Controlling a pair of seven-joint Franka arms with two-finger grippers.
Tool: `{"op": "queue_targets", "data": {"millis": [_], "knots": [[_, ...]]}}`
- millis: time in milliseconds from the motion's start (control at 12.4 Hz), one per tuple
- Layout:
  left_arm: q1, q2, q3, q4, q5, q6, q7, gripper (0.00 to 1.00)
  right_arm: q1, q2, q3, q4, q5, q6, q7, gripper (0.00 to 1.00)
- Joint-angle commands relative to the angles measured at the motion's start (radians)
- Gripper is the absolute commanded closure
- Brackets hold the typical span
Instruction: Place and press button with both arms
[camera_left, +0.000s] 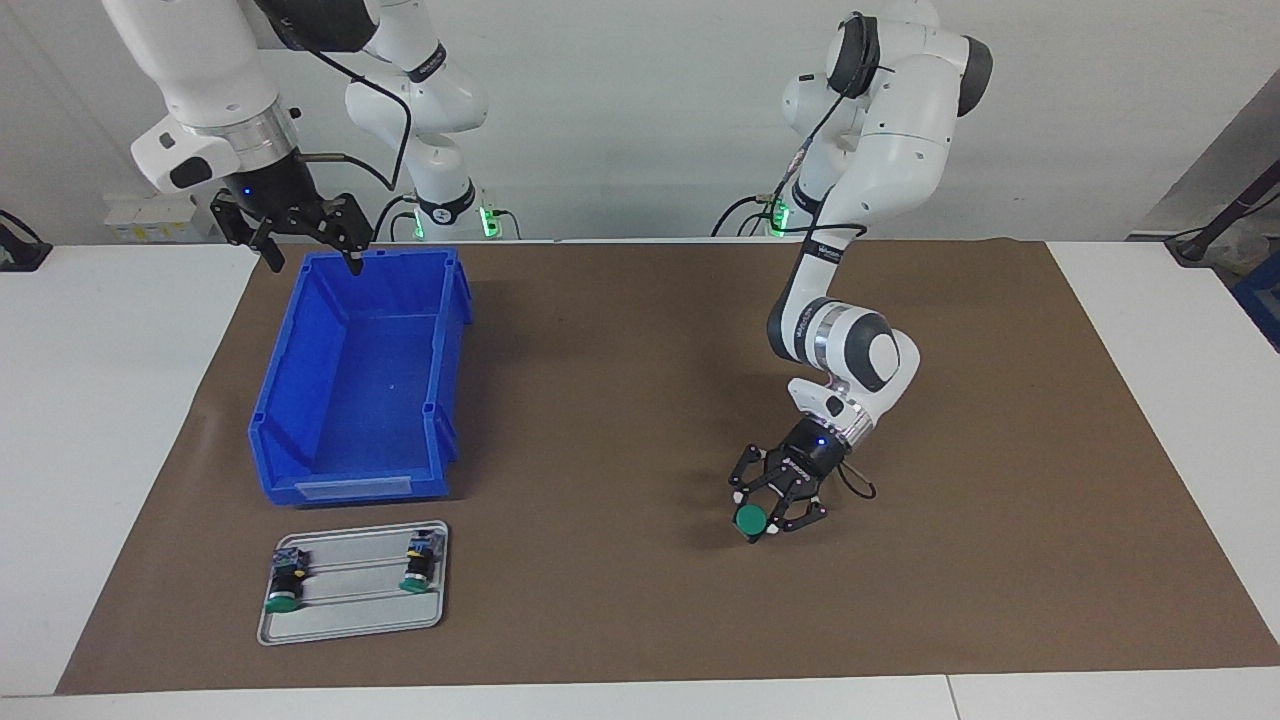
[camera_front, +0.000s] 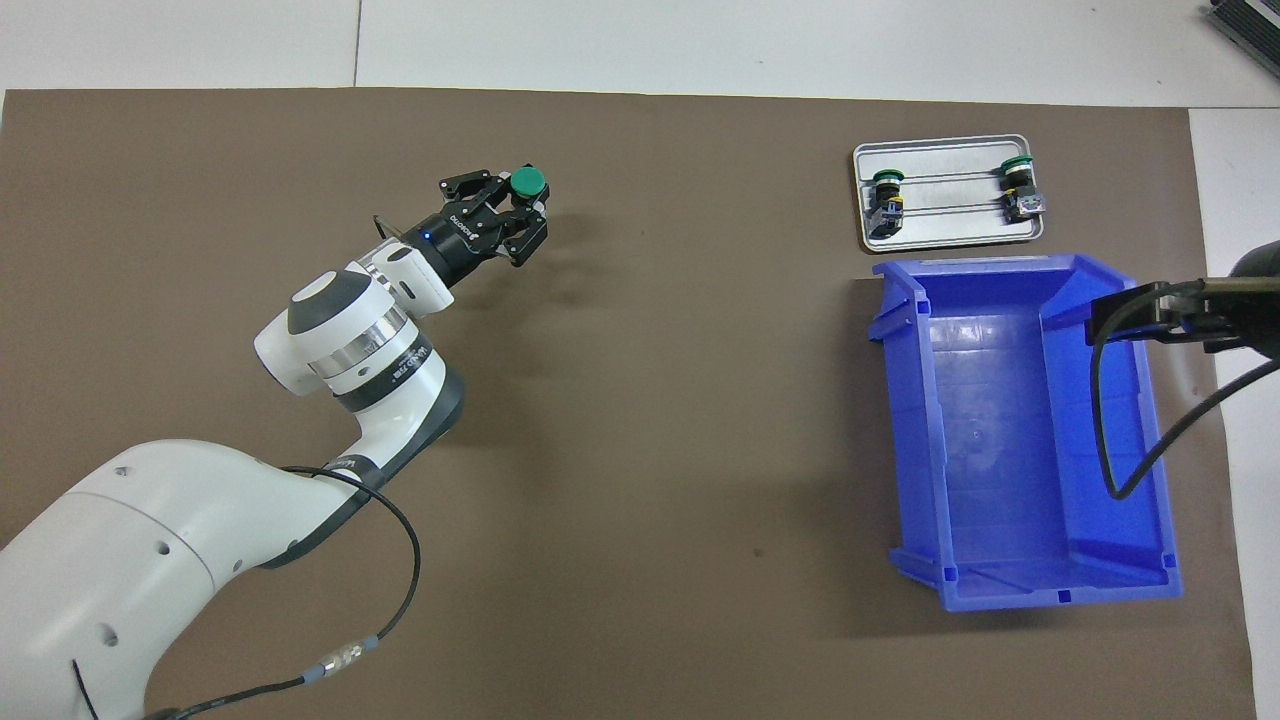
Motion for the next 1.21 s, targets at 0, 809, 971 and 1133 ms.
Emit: {"op": "queue_targets", "data": {"millis": [0,809,971,1133], "knots": [[0.019,0.053,-0.031,0.075,-0.014,0.025,0.017,0.86,-0.007,-0.024,0.005,-0.024,0.018,-0.001,0.011,0.0],[0.078,-0.062,-0.04,-0.276,-0.023,-0.39,0.261,0.85,-0.007,-0.024,0.005,-0.024,0.018,-0.001,0.011,0.0],[0.082,-0.093,-0.04,-0.367,-0.02,-0.462,0.335,0.85,-0.007,-0.024,0.005,-0.024,0.018,-0.001,0.011,0.0],[0.082,-0.11,-0.037,-0.41,-0.003,-0.504,0.382,0.85,-0.007,-0.024,0.005,-0.023,0.018,-0.001,0.011,0.0]]}}
